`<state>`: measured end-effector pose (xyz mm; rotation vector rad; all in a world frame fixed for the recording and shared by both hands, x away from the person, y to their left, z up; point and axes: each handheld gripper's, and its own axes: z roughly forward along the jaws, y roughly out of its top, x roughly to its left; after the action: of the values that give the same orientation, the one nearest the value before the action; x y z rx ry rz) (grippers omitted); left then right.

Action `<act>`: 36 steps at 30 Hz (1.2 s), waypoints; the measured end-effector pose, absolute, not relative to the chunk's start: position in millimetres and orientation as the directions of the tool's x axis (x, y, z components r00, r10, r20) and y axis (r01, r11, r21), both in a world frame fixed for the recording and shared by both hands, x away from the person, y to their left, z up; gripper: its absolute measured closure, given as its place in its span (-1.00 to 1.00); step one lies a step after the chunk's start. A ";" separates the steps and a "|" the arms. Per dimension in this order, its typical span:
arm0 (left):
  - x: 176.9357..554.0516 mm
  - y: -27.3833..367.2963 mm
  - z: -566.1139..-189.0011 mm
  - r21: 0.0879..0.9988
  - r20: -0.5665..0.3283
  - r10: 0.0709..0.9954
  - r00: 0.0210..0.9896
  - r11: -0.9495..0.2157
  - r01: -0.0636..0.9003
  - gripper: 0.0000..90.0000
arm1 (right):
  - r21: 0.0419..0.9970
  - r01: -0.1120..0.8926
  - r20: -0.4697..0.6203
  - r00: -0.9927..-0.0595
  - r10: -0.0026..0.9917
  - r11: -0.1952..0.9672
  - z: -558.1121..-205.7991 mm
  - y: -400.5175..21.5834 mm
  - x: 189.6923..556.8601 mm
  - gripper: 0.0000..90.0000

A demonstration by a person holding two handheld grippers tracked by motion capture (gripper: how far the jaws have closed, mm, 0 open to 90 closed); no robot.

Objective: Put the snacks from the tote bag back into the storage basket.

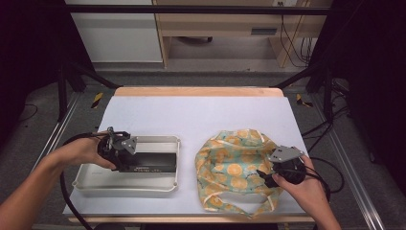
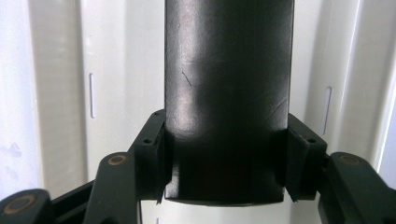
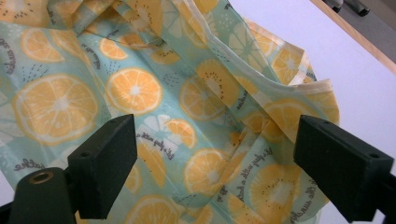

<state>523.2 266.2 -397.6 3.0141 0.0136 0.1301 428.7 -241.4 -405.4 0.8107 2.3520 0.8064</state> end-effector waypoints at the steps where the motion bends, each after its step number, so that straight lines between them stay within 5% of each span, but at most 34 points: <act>1: 523.3 266.3 -398.6 0.124 0.087 0.012 0.996 -0.992 0.001 -0.04 | 0.671 0.365 -0.273 -0.686 0.674 0.645 -405.7 -241.2 428.7 -0.69; 36: 533.8 271.5 -413.4 0.129 0.056 0.013 0.998 -0.992 0.006 -0.07 | 0.657 0.374 -0.264 -0.699 0.664 0.655 -409.6 -239.9 428.1 -0.69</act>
<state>533.8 271.5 -413.4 3.0108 0.0141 0.0850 428.1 -239.9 -409.6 0.8086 2.3825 0.7918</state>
